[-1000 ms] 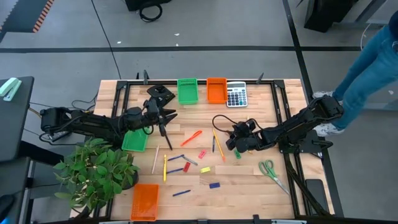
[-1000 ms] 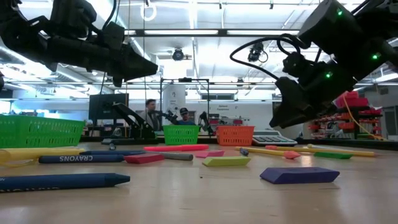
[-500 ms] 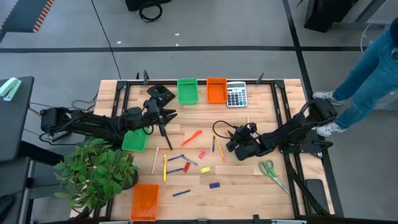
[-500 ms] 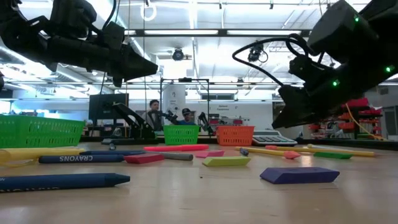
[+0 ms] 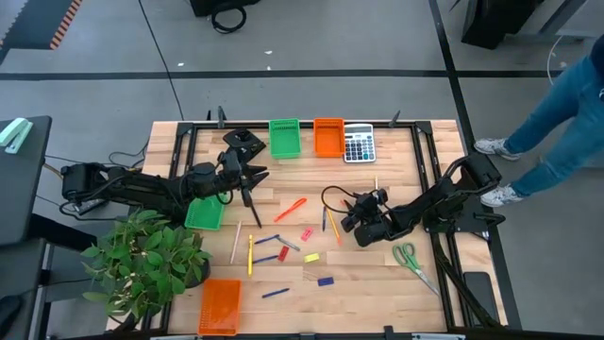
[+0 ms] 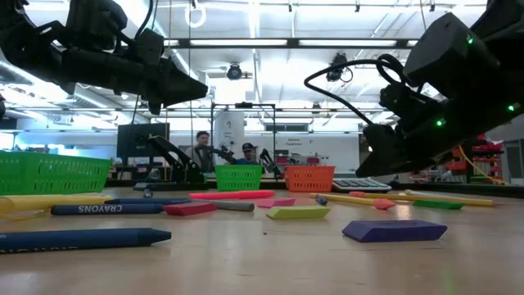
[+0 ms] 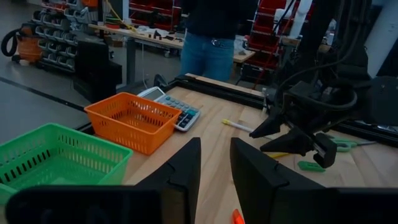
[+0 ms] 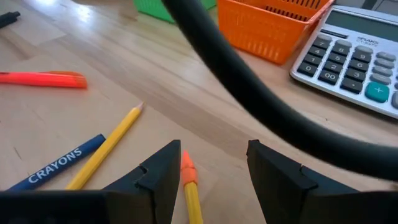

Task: Sort crayons/erasers/pens/pencils in bins
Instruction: Put the yellow pencil into the top orange bin

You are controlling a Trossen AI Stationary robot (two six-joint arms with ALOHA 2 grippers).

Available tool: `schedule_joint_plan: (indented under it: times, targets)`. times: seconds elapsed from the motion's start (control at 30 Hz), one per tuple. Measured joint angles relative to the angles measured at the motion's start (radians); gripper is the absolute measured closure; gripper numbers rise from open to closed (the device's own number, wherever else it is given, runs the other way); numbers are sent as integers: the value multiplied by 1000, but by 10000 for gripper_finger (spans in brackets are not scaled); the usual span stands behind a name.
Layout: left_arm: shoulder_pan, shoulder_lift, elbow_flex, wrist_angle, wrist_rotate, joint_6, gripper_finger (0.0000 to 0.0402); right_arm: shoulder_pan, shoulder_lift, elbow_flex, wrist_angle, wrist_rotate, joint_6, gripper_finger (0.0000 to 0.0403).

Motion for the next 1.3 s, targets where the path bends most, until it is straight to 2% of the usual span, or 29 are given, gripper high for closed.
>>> schedule_joint_plan:
  times: [0.43,0.7,0.97,1.1,1.2,1.3]
  targets:
    - [0,0,0,-7,0,0,315,-2,0,0,-2,-26,26,212]
    - [0,1,0,-91,0,95,317,-1,1,0,-9,-32,2,212]
    - [0,1,0,-60,0,77,324,6,103,1,5,-62,16,212]
    - [2,1,0,-60,-8,80,322,8,155,3,27,-29,68,213]
    - [2,1,0,-60,-11,85,322,12,166,3,30,-20,76,224]
    - [2,1,0,-60,-17,96,322,16,164,4,31,-23,73,254]
